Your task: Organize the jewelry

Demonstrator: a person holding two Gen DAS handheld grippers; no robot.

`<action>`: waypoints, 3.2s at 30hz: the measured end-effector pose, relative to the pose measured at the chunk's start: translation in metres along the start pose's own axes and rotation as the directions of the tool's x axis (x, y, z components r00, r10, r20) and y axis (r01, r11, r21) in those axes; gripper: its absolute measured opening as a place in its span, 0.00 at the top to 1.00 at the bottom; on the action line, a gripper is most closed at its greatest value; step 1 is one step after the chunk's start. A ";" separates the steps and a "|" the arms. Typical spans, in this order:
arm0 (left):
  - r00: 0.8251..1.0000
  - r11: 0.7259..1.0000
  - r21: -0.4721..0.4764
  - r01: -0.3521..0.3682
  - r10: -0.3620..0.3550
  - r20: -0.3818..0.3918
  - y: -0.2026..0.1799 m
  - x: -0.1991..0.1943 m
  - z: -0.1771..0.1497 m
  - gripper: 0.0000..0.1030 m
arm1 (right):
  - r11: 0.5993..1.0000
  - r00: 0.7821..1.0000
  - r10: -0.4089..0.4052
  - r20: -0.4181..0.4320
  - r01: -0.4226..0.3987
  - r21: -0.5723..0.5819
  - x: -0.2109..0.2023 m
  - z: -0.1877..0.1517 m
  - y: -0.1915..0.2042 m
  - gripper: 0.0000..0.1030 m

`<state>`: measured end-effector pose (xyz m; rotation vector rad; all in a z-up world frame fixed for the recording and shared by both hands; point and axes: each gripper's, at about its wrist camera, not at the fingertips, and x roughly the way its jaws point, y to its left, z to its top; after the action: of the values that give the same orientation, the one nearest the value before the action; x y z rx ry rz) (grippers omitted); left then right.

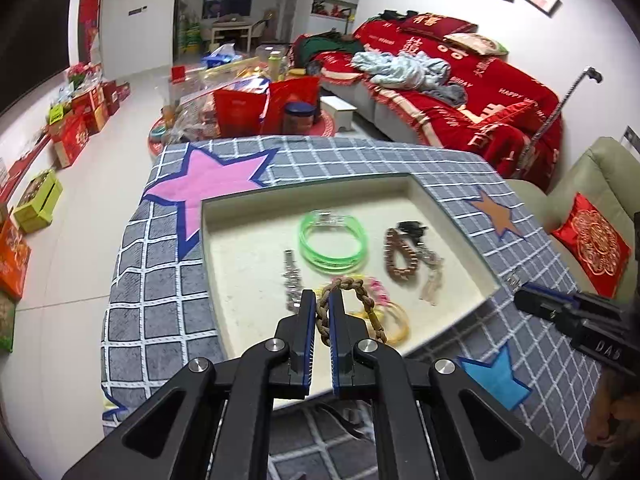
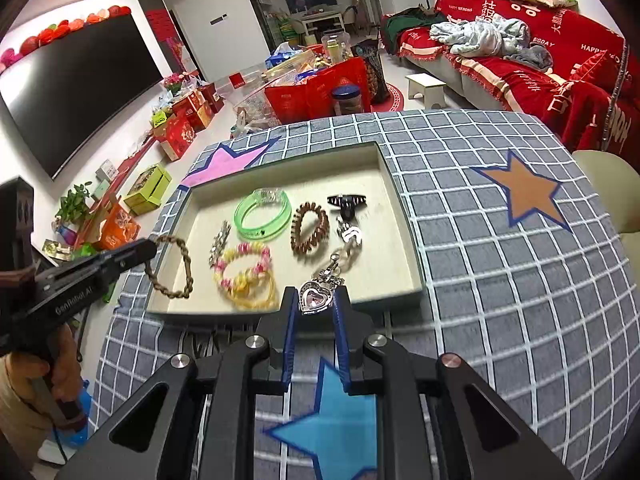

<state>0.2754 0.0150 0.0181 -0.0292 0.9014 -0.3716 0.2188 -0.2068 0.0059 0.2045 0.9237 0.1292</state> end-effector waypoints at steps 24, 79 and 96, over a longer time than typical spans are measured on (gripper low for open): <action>0.992 0.997 0.008 -0.081 0.081 -0.098 0.012 0.065 -0.008 0.78 | 0.999 0.991 -0.019 -0.136 0.013 -0.044 0.091 0.023 0.009 0.82; 0.974 0.974 0.026 -0.226 0.225 0.028 -0.001 0.052 -0.006 0.00 | 0.998 1.000 -0.019 -0.011 0.020 0.056 0.042 0.029 -0.013 0.44; 0.966 0.966 0.029 -0.259 0.258 0.014 0.002 0.040 -0.016 0.00 | 0.999 0.997 -0.023 0.080 0.021 0.026 0.029 0.019 -0.002 0.00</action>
<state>0.2857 0.0062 -0.0227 0.1144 0.8766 -0.1417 0.2518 -0.2050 -0.0060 0.2213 0.8478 0.0884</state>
